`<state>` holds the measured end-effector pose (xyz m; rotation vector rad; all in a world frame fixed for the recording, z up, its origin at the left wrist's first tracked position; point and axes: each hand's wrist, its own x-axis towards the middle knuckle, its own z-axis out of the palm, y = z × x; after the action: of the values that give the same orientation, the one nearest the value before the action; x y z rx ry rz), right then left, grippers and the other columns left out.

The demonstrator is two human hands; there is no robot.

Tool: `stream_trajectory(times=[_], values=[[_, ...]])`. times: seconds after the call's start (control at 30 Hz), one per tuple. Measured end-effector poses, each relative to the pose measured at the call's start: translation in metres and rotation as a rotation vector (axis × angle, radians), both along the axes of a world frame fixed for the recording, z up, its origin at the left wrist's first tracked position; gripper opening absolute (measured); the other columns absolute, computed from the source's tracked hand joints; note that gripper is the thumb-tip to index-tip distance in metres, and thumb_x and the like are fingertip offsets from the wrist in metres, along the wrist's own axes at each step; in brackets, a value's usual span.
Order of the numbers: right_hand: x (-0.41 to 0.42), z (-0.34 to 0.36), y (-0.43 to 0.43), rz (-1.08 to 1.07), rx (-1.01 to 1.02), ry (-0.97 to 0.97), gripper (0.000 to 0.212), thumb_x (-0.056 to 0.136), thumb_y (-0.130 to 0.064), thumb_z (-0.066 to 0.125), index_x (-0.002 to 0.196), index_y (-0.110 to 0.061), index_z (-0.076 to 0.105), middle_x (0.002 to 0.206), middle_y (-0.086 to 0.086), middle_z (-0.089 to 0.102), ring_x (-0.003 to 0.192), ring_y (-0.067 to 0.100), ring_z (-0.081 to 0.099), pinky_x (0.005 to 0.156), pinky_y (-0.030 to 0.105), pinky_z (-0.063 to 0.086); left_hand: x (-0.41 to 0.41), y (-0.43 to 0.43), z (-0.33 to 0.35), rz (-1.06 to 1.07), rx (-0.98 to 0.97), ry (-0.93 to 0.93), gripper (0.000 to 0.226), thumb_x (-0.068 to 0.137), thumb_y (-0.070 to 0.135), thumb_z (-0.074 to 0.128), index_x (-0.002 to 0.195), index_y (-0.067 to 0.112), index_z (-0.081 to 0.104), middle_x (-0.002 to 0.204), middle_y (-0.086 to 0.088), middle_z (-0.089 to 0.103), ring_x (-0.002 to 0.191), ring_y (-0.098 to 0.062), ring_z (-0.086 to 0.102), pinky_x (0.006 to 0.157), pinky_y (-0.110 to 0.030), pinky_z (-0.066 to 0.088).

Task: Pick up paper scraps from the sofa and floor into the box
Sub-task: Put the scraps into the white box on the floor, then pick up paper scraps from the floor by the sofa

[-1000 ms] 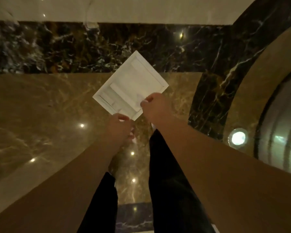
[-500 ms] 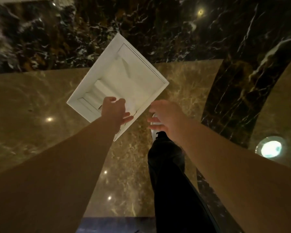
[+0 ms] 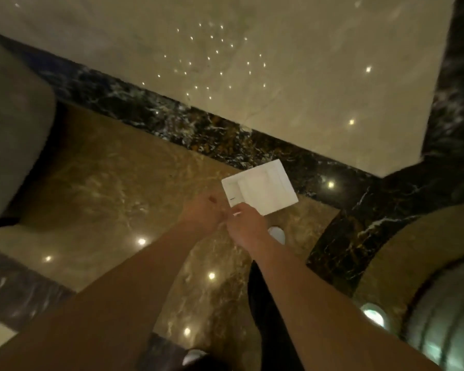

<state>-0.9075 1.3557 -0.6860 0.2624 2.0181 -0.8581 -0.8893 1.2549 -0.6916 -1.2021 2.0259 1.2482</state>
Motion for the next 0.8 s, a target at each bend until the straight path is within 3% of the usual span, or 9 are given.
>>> stream_trajectory(times=[0.07, 0.13, 0.27, 0.47, 0.57, 0.7, 0.8], values=[[0.064, 0.051, -0.03, 0.266, 0.02, 0.172, 0.027, 0.096, -0.018, 0.047, 0.117, -0.009, 0.061, 0.109, 0.005, 0.061, 0.104, 0.025, 0.06, 0.086, 0.033, 0.046, 0.079, -0.035, 0.052, -0.068, -0.072, 0.057, 0.023, 0.084, 0.022, 0.059, 0.105, 0.016, 0.059, 0.1, -0.013, 0.07, 0.089, -0.034, 0.067, 0.076, -0.041, 0.057], [0.124, 0.098, -0.063, 0.398, -0.021, 0.231, 0.027, 0.095, -0.019, 0.049, 0.117, -0.011, 0.062, 0.107, 0.005, 0.061, 0.104, 0.025, 0.06, 0.084, 0.032, 0.045, 0.156, -0.064, 0.091, 0.022, -0.143, 0.092, 0.021, 0.081, 0.023, 0.059, 0.101, 0.018, 0.058, 0.103, -0.014, 0.068, 0.091, -0.035, 0.066, 0.078, -0.048, 0.059], [0.226, 0.147, -0.131, 0.69, -0.047, 0.373, 0.03, 0.093, -0.018, 0.054, 0.12, -0.008, 0.061, 0.125, 0.015, 0.063, 0.12, 0.033, 0.057, 0.098, 0.035, 0.044, 0.298, -0.12, 0.167, 0.197, -0.2, 0.078, 0.023, 0.084, 0.021, 0.061, 0.106, 0.017, 0.057, 0.097, -0.01, 0.063, 0.087, -0.03, 0.066, 0.075, -0.045, 0.061], [0.361, 0.195, -0.237, 1.132, -0.155, 0.482, 0.026, 0.09, -0.024, 0.056, 0.114, -0.013, 0.061, 0.119, 0.013, 0.063, 0.111, 0.032, 0.059, 0.095, 0.037, 0.049, 0.492, -0.191, 0.212, 0.391, -0.336, -0.008, 0.029, 0.084, 0.024, 0.06, 0.111, 0.013, 0.058, 0.106, -0.007, 0.065, 0.089, -0.025, 0.062, 0.073, -0.034, 0.052], [0.396, 0.208, -0.275, 1.273, -0.177, 0.536, 0.023, 0.092, -0.018, 0.056, 0.115, -0.016, 0.058, 0.117, 0.008, 0.06, 0.101, 0.025, 0.059, 0.087, 0.04, 0.054, 0.546, -0.206, 0.212, 0.428, -0.358, -0.094, 0.029, 0.083, 0.027, 0.059, 0.109, 0.013, 0.058, 0.105, -0.006, 0.065, 0.088, -0.026, 0.062, 0.074, -0.035, 0.054], [0.415, 0.217, -0.329, 1.438, -0.208, 0.601, 0.037, 0.093, -0.016, 0.057, 0.13, -0.015, 0.052, 0.131, 0.01, 0.053, 0.115, 0.028, 0.055, 0.093, 0.039, 0.052, 0.576, -0.237, 0.212, 0.536, -0.342, -0.16, 0.041, 0.086, 0.028, 0.065, 0.122, 0.011, 0.055, 0.116, -0.011, 0.062, 0.098, -0.029, 0.063, 0.082, -0.038, 0.056], [0.413, 0.222, -0.377, 1.552, -0.218, 0.616, 0.038, 0.093, -0.018, 0.057, 0.13, -0.017, 0.05, 0.131, 0.01, 0.052, 0.111, 0.028, 0.056, 0.089, 0.038, 0.053, 0.572, -0.277, 0.216, 0.606, -0.32, -0.18, 0.048, 0.086, 0.029, 0.066, 0.128, 0.011, 0.05, 0.118, -0.012, 0.058, 0.096, -0.029, 0.062, 0.081, -0.04, 0.058]])
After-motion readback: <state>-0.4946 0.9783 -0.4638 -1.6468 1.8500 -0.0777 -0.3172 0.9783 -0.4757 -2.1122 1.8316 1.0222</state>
